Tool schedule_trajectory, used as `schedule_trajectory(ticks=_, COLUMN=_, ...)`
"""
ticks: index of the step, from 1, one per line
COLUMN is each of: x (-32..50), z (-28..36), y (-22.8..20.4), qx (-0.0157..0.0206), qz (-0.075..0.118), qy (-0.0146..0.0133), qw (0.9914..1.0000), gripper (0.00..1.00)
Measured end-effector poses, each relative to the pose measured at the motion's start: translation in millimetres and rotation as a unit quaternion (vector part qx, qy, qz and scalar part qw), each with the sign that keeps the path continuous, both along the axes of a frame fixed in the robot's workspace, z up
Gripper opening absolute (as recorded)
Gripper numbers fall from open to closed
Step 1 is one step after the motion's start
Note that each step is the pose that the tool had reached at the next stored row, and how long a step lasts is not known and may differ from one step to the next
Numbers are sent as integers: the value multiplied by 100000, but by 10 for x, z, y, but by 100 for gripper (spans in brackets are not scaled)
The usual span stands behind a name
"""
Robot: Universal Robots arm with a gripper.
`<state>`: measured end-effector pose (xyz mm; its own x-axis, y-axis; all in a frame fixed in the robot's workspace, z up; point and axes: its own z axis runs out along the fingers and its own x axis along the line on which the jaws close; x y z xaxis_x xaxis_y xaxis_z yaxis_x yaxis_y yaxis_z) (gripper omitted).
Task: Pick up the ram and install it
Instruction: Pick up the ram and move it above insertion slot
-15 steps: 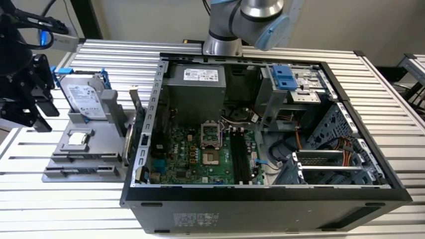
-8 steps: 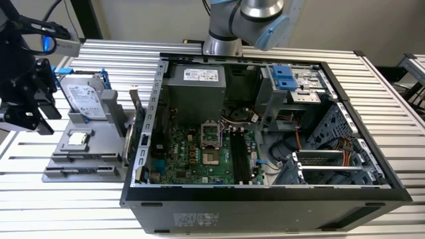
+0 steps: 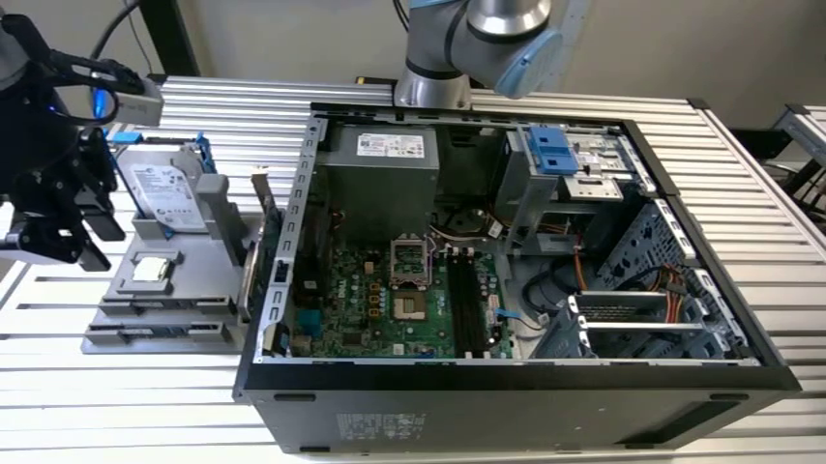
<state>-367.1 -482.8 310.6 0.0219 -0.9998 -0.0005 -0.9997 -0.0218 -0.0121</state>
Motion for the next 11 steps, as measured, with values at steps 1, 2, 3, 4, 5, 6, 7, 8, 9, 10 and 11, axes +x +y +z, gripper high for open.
schedule_trajectory(ticks=1, x=0, z=-15, y=0, qx=-2, qz=-12, qy=-2, qw=100000, gripper=100)
schedule_trajectory(ticks=2, x=0, z=-30, y=0, qx=-8, qz=-20, qy=2, qw=100000, gripper=100)
schedule_trajectory(ticks=3, x=0, z=-46, y=0, qx=-8, qz=-22, qy=1, qw=100000, gripper=100)
schedule_trajectory(ticks=4, x=0, z=-64, y=0, qx=-8, qz=-23, qy=1, qw=100000, gripper=100)
schedule_trajectory(ticks=5, x=0, z=-83, y=0, qx=-5, qz=-27, qy=0, qw=100000, gripper=100)
schedule_trajectory(ticks=6, x=0, z=-97, y=0, qx=-14, qz=-27, qy=19, qw=100000, gripper=100)
schedule_trajectory(ticks=7, x=0, z=-110, y=0, qx=-19, qz=-29, qy=47, qw=100000, gripper=100)
schedule_trajectory(ticks=8, x=0, z=-122, y=0, qx=-16, qz=-31, qy=78, qw=100000, gripper=100)
schedule_trajectory(ticks=9, x=0, z=-136, y=0, qx=-23, qz=-31, qy=89, qw=100000, gripper=100)
schedule_trajectory(ticks=10, x=0, z=-154, y=0, qx=-22, qz=-33, qy=92, qw=100000, gripper=100)
schedule_trajectory(ticks=11, x=0, z=-171, y=0, qx=-29, qz=-31, qy=98, qw=100000, gripper=100)
